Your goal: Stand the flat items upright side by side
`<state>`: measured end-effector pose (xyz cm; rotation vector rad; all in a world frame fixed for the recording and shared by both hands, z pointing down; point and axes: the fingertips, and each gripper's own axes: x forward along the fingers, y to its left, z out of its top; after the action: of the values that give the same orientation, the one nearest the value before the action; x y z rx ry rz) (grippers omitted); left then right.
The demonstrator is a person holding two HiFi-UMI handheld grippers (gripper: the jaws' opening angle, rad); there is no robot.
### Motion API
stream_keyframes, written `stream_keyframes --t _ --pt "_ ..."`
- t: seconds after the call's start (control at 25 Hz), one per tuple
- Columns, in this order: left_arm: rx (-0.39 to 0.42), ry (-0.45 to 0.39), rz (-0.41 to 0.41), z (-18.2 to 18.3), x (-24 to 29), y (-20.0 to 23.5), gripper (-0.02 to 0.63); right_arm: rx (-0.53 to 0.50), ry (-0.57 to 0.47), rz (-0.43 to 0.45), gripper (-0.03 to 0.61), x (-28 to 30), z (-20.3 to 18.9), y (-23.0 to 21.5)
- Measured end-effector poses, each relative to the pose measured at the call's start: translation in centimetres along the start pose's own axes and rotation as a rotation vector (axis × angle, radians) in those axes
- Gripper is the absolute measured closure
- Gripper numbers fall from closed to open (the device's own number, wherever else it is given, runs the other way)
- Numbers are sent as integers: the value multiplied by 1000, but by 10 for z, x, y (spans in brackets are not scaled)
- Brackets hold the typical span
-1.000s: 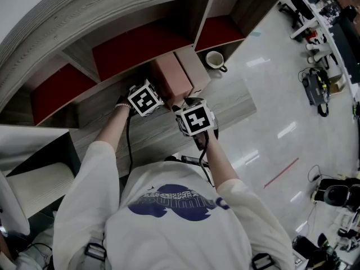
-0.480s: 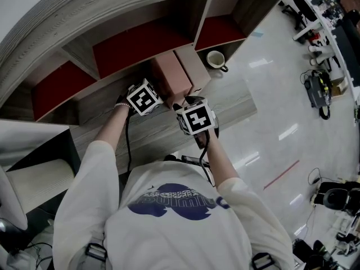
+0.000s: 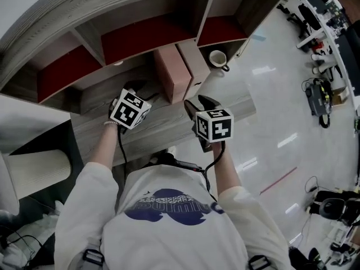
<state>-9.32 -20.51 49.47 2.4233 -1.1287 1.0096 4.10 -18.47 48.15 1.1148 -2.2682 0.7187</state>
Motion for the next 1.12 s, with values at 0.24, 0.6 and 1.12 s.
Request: stream_keyframes --t 0.24,0.6,1.12 --pt "-194 -170 137 -22 -79 -17 368 92 -197 -5 393 -52 3 13" --pt "-274 -370 311 -21 -174 -50 589 -49 -345 -96 551 -125 5 48" --pt "-391 -449 562 -5 -184 -103 607 -226 -410 24 580 -148 22 26"
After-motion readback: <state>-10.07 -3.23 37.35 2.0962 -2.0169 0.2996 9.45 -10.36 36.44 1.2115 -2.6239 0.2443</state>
